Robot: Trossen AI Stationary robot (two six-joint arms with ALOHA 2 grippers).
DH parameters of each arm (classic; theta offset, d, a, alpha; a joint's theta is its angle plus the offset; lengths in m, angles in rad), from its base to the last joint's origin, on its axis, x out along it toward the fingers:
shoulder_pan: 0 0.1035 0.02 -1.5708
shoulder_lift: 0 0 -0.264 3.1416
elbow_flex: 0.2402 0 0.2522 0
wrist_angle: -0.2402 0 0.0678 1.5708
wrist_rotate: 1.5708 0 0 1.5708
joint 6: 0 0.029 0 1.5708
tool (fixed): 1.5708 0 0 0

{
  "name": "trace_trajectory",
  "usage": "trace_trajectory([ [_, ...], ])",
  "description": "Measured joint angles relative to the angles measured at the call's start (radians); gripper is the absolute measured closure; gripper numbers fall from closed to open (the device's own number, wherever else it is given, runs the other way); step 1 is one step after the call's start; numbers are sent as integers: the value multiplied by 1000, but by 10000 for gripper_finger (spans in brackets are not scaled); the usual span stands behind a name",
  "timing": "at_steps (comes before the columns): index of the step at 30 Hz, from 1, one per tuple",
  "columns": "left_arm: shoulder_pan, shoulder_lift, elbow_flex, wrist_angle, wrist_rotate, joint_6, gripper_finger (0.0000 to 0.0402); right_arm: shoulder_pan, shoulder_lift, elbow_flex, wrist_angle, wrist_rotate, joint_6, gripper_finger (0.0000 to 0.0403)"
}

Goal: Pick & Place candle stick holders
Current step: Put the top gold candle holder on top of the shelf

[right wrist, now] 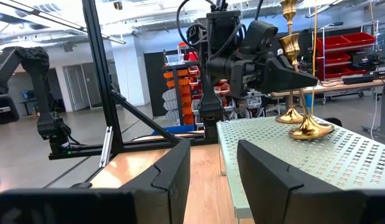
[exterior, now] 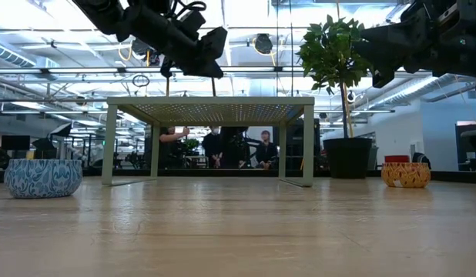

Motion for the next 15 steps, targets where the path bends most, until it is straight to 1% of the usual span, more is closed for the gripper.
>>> trace_trajectory([
  [3,0,0,0,2,28,1,383,0,0,0,0,0,0,275],
  [15,0,0,0,5,22,-16,379,0,0,0,0,0,0,275],
])
